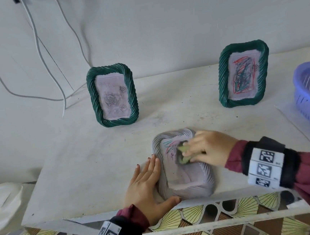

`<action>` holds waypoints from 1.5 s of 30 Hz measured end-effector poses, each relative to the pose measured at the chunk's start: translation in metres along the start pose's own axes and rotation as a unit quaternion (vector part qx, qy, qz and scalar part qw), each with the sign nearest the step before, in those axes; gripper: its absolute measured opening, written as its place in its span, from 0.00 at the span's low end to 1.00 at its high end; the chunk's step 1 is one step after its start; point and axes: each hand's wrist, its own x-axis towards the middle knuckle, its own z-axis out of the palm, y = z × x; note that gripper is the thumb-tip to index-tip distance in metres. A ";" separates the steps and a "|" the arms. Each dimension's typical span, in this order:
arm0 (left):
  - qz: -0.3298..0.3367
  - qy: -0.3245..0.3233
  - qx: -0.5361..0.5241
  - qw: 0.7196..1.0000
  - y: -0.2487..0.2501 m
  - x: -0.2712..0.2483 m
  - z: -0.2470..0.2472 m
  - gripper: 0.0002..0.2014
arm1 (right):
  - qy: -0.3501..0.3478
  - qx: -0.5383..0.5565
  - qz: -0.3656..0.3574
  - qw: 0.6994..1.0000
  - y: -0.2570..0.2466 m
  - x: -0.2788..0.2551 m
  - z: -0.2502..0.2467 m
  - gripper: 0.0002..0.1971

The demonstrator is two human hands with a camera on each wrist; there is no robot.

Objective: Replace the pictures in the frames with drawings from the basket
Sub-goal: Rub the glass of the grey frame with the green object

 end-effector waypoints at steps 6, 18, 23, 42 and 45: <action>-0.003 -0.004 -0.002 1.000 0.001 0.000 0.000 0.56 | 0.010 -0.008 0.049 0.999 -0.005 0.038 -0.005 0.13; -0.001 0.007 -0.016 1.000 0.000 0.000 0.001 0.54 | -0.067 -0.006 -0.042 0.997 -0.019 -0.013 0.005 0.11; 0.000 -0.004 -0.006 1.000 0.003 0.000 -0.005 0.52 | -0.014 -0.067 0.006 0.998 -0.004 0.037 -0.007 0.13; -0.017 -0.029 0.004 0.999 0.004 0.002 -0.008 0.52 | -0.108 0.007 -0.025 0.994 -0.027 0.014 -0.007 0.12; -0.017 -0.036 0.007 0.999 0.005 0.002 -0.009 0.52 | -0.080 -0.020 -0.005 0.997 -0.018 0.034 -0.010 0.13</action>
